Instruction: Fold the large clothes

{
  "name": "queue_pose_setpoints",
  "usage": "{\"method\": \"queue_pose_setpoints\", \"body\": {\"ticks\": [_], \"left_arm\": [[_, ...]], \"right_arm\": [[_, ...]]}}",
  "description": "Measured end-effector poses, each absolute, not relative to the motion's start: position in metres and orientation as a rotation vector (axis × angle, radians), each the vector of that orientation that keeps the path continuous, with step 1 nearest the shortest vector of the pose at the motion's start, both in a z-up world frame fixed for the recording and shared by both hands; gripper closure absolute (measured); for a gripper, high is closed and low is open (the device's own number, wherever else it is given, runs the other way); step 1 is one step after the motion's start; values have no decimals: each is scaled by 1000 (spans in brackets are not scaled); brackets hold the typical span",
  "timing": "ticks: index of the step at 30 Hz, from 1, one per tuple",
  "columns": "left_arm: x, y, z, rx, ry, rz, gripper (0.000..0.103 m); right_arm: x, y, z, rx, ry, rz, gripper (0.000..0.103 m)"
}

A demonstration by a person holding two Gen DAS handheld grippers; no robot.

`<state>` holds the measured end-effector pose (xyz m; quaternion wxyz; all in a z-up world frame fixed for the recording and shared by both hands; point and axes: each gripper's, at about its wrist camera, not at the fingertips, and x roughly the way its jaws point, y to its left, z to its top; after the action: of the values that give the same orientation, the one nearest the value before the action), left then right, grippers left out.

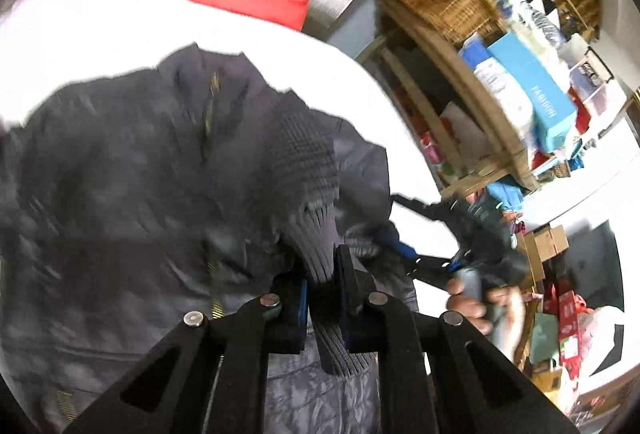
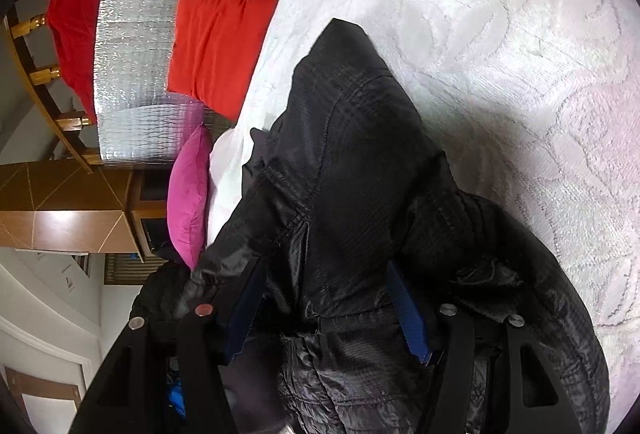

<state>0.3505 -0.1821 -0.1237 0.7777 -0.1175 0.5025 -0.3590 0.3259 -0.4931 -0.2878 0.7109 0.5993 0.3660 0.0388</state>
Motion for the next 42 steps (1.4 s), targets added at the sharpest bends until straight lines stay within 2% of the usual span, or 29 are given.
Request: {"method": "queue_pose_setpoints", "body": {"ticks": [4, 6, 7, 8, 9, 10, 14, 16, 18, 23, 28, 32, 33, 36, 39, 41, 42], "left_arm": [[386, -126, -72, -227, 983, -626, 87], [405, -98, -70, -255, 950, -513, 83], [415, -76, -70, -280, 932, -436, 71], [419, -63, -74, -297, 926, -385, 64], [420, -44, -83, -324, 922, -313, 47], [418, -28, -93, -358, 929, -243, 41], [398, -10, -135, -444, 1045, -267, 40], [380, -12, -157, -485, 1082, -303, 32], [374, -21, -174, -507, 1118, -314, 28], [380, -44, -225, -656, 1220, -323, 28], [397, -41, -250, -828, 1176, -307, 28], [412, -33, -245, -885, 1077, -332, 29], [414, -31, -244, -871, 1063, -335, 33], [417, -30, -245, -821, 1035, -333, 65], [416, -35, -242, -765, 1000, -352, 76], [418, -42, -240, -732, 974, -361, 80], [416, -42, -238, -716, 960, -367, 83]], "right_arm": [[325, -490, -282, 1308, 797, 106, 38], [325, -489, -280, 1305, 786, 113, 38], [325, -490, -279, 1301, 779, 118, 38], [325, -489, -278, 1297, 776, 120, 38], [326, -488, -276, 1288, 772, 121, 37], [327, -487, -274, 1279, 768, 121, 35], [332, -481, -269, 1249, 761, 133, 35], [334, -476, -269, 1243, 768, 142, 35], [336, -471, -269, 1242, 778, 163, 35], [338, -455, -271, 1221, 821, 223, 35], [331, -454, -283, 1236, 897, 238, 35], [325, -460, -294, 1267, 913, 214, 35], [325, -462, -298, 1275, 915, 191, 35], [330, -465, -310, 1293, 918, 113, 35], [337, -461, -315, 1298, 868, 62, 35], [340, -459, -309, 1260, 802, 36, 35], [340, -456, -306, 1233, 778, 19, 38]]}}
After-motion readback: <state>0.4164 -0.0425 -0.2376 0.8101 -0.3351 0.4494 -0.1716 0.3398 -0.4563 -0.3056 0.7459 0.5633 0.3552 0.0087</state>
